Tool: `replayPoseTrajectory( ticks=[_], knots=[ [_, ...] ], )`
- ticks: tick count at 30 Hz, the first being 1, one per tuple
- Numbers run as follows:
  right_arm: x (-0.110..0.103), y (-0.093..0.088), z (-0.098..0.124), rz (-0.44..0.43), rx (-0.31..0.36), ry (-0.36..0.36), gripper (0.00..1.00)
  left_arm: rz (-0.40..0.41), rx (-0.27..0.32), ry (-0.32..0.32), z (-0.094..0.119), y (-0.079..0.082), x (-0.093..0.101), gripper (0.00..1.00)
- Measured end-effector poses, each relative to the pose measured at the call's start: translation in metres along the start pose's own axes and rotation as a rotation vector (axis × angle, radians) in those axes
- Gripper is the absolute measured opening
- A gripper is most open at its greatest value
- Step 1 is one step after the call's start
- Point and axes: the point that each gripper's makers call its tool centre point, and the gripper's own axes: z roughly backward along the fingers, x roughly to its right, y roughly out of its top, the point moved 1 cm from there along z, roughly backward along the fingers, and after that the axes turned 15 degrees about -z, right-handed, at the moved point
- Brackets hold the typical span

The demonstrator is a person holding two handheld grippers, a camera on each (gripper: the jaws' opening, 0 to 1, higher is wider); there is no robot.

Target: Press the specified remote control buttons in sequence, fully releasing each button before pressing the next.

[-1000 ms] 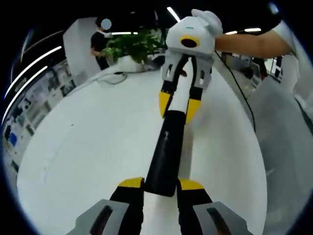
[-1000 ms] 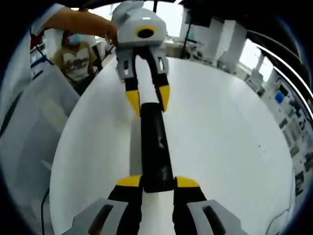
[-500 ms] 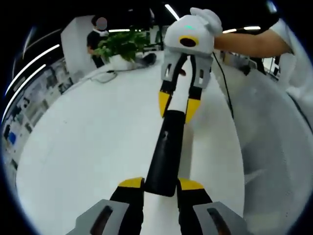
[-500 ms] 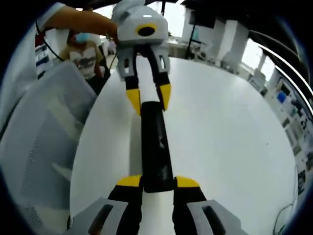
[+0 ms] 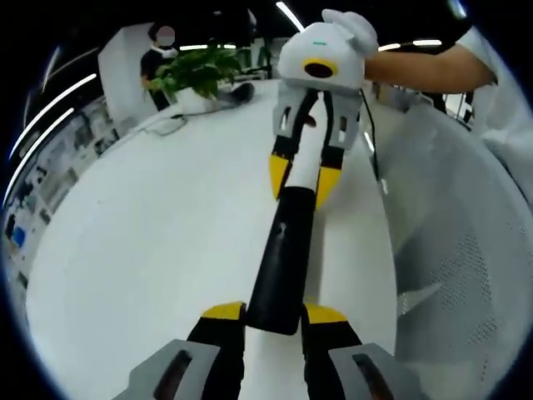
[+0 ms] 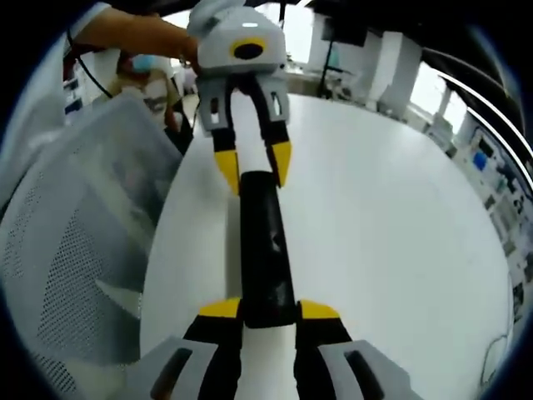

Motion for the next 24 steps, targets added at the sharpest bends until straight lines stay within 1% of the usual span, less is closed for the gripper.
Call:
replayPoseTrajectory(
  ticks=[3,6,10,13,24],
  knots=[
    [-0.005,-0.004,-0.002,0.0,-0.008,0.004,0.2,-0.002,-0.006,-0.007,-0.003,-0.001,0.007,0.24],
    [-0.006,-0.005,-0.003,0.0,-0.013,0.006,0.2,0.001,-0.008,-0.009,-0.004,-0.001,0.009,0.24],
    [-0.006,-0.006,-0.004,-0.001,-0.016,0.006,0.2,0.003,-0.012,-0.011,-0.005,-0.003,0.01,0.24],
    [-0.006,-0.007,-0.005,0.004,-0.023,0.006,0.2,-0.01,-0.022,-0.017,-0.005,-0.004,0.012,0.24],
    [-0.005,-0.01,-0.009,0.008,-0.04,0.013,0.2,-0.004,-0.027,-0.025,-0.009,-0.008,0.013,0.24]
  ],
)
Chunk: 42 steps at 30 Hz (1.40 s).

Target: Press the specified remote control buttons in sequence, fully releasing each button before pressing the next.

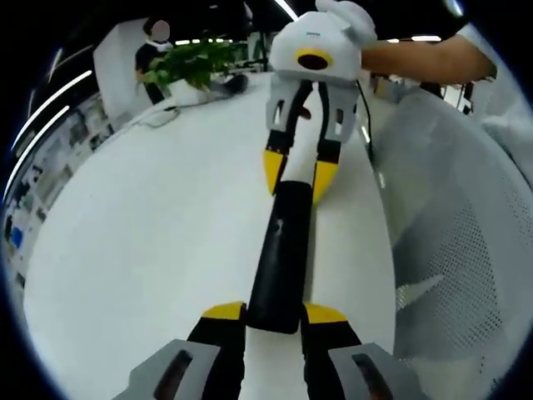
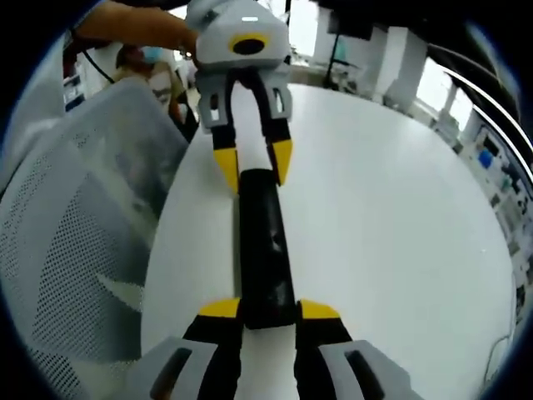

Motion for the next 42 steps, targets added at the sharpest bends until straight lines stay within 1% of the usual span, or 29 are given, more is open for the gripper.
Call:
replayPoseTrajectory(
  ticks=[7,10,15,26,42],
  knots=[
    [0.0006,0.0003,-0.0016,-0.002,-0.002,0.007,0.2,-0.002,-0.005,-0.008,-0.0008,-0.0018,-0.0006,0.24],
    [0.001,-0.0002,-0.002,-0.001,-0.003,0.008,0.2,-0.023,-0.015,-0.015,-0.0016,-0.0035,0.0007,0.24],
    [0.0002,-0.002,-0.0038,0.001,-0.011,0.014,0.2,-0.025,-0.023,-0.027,-0.0042,-0.0056,0.0036,0.23],
    [0.0014,-0.0011,-0.0039,-0.01,-0.006,0.02,0.21,-0.014,-0.014,-0.043,-0.0043,-0.0066,0.0019,0.24],
    [0.0009,-0.0017,-0.0039,0.013,-0.031,0.016,0.2,-0.017,-0.009,-0.045,-0.0053,-0.0059,0.002,0.23]
  ],
)
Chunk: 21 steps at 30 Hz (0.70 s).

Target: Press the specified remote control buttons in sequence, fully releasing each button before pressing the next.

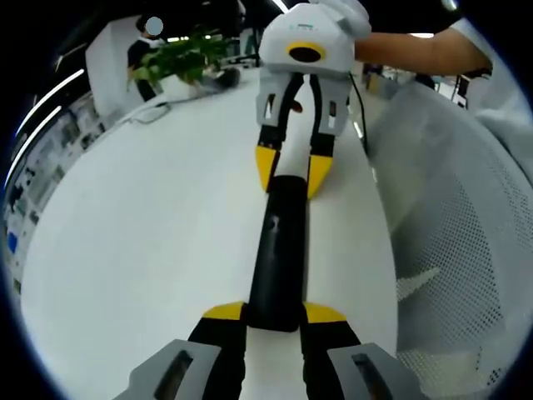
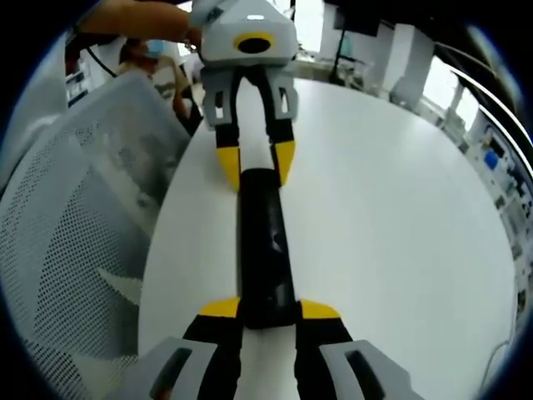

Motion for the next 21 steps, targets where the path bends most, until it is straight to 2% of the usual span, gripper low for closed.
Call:
replayPoseTrajectory(
  ticks=[21],
  knots=[
    [0.0007,0.0006,0.0001,0.013,-0.001,0.009,0.21,-0.009,-0.004,-0.004,-0.0001,-0.0006,-0.0008,0.23]
  ],
)
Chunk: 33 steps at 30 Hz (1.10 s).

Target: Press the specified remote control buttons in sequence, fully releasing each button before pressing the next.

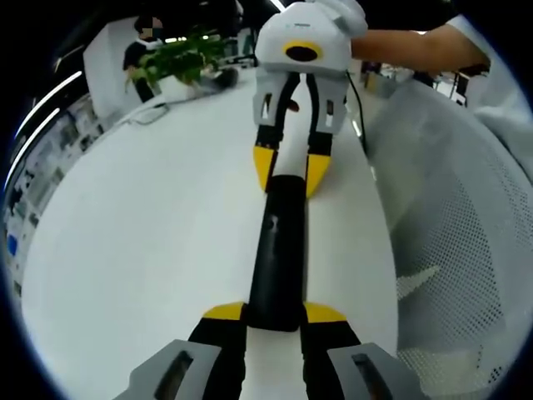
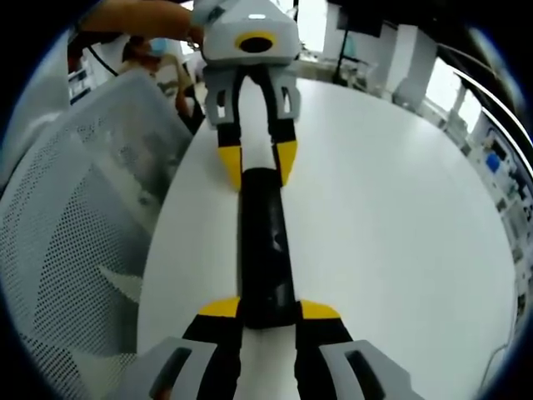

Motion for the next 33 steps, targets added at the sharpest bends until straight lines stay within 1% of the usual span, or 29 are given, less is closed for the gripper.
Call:
replayPoseTrajectory(
  ticks=[7,13,23,33],
  knots=[
    [0.0,0.0,0.0,0.007,0.017,0.005,0.21,0.001,0.001,0.0,0.0,0.0,0.0,0.23],
    [-0.001,0.001,0.0,0.038,0.02,0.009,0.22,0.002,0.004,0.0,0.0,0.0,0.0,0.23],
    [-0.002,0.001,0.001,0.043,0.029,0.012,0.23,0.004,0.0,0.001,0.0,0.0,0.001,0.23],
    [-0.003,0.008,0.01,0.056,0.054,-0.002,0.24,0.004,-0.003,0.001,0.0,0.0,0.001,0.23]
  ],
)
